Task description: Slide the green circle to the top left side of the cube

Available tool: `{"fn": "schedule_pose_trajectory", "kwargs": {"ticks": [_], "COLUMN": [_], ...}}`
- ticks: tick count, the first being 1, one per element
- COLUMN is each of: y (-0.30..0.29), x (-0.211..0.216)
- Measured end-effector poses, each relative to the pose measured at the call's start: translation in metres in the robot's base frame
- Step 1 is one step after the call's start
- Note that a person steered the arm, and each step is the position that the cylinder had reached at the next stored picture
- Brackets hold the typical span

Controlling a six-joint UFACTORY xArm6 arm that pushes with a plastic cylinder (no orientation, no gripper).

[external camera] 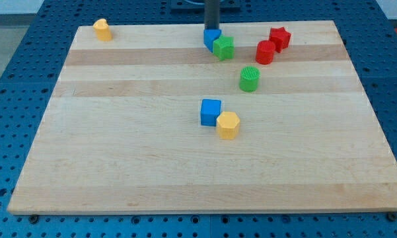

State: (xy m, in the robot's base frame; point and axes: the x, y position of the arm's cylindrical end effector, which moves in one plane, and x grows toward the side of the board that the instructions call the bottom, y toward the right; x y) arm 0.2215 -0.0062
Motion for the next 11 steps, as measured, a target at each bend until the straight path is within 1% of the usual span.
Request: {"fn": "schedule_pose_trajectory", "kwargs": {"ticks": [1,2,4,6,7,8,9,11], "y": [-0.056,-0.069,-0.002,0.015,0.076,0.141,0.136,-0.014], "x": [0.004,0.035,0.121,0.189,0.201,0.193,0.16,0.152]}}
